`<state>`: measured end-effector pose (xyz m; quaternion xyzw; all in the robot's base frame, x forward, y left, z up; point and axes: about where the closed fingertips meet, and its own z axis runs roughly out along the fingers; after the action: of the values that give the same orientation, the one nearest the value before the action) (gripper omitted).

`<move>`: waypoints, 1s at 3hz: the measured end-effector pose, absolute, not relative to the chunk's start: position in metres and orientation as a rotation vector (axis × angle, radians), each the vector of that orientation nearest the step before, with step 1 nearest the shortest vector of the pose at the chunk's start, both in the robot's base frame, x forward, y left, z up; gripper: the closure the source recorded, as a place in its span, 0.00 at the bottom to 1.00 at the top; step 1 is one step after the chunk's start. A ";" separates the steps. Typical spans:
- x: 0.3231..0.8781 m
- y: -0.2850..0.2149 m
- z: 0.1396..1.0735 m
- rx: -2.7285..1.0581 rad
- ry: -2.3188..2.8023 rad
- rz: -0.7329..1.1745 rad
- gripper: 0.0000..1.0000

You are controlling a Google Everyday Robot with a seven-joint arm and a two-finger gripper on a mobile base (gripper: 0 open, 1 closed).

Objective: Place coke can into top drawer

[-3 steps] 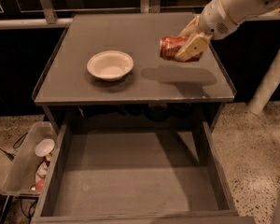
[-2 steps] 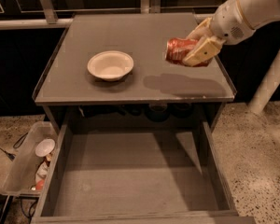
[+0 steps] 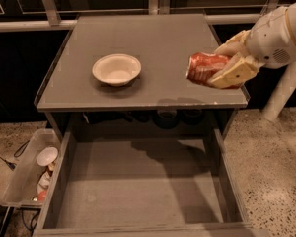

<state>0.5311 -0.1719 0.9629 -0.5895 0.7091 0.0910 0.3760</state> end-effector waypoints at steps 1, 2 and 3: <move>0.493 -0.176 0.954 -1.453 1.856 0.216 1.00; 0.493 -0.175 0.951 -1.455 1.859 0.217 1.00; 0.487 -0.166 0.928 -1.459 1.874 0.263 1.00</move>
Offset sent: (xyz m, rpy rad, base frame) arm -0.0310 -0.0035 -0.0037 0.0085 -0.0038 -0.0468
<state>0.4874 -0.1655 0.9282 -0.5679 0.7295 0.1024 0.3673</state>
